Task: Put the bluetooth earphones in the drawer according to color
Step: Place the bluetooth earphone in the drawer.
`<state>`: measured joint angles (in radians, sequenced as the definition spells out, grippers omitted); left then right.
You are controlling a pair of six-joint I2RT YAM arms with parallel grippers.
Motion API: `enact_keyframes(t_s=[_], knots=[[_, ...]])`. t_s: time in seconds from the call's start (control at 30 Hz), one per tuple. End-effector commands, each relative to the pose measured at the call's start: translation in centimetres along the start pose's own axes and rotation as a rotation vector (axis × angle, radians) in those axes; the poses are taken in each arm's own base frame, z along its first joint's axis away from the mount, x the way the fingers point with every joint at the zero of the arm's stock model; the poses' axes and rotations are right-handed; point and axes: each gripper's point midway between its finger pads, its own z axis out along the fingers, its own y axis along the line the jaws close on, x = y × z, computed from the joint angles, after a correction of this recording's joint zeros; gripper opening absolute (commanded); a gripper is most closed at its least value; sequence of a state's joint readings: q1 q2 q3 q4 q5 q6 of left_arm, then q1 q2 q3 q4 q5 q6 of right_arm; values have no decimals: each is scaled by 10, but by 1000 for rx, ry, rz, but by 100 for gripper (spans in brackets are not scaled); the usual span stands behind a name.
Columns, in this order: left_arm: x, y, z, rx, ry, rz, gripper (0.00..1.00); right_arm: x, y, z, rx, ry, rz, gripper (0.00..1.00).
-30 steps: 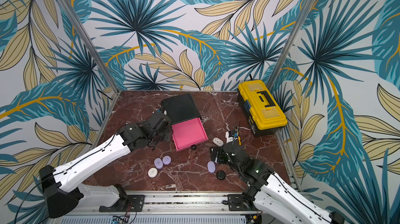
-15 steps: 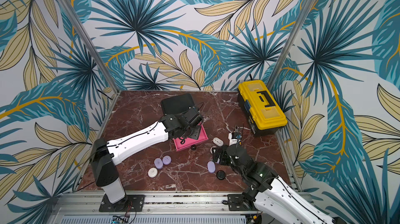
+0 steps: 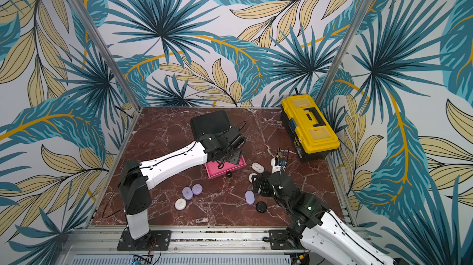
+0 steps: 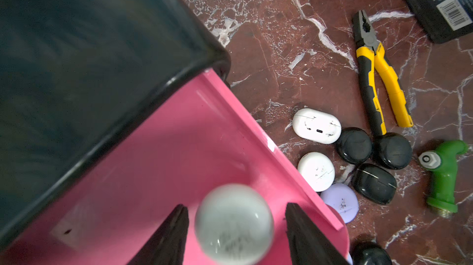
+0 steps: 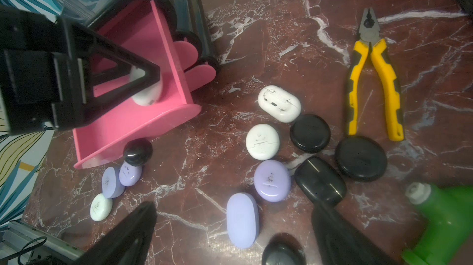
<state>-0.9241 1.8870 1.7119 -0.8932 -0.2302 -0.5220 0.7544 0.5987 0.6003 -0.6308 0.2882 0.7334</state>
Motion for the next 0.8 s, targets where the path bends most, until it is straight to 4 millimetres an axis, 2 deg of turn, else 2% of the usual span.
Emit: enact_keyframes(t_s=[0.0,0.2,0.37,0.57,0.77], knots=[[-20,1,-30,10,-62,-10,77,5,-9,5,49,14,-10,100],[-26,9,-70,42,-130,-25,89,5,-5,5,29,12,5,100],[-17,27,-99,43,-176,-48,95,6,-4,3,9,14,19,100],[4,64,-132,3,-254,-93,100,9,-4,5,10,24,23,99],[42,110,-155,-52,-297,-141,100,10,-2,4,-2,34,27,99]])
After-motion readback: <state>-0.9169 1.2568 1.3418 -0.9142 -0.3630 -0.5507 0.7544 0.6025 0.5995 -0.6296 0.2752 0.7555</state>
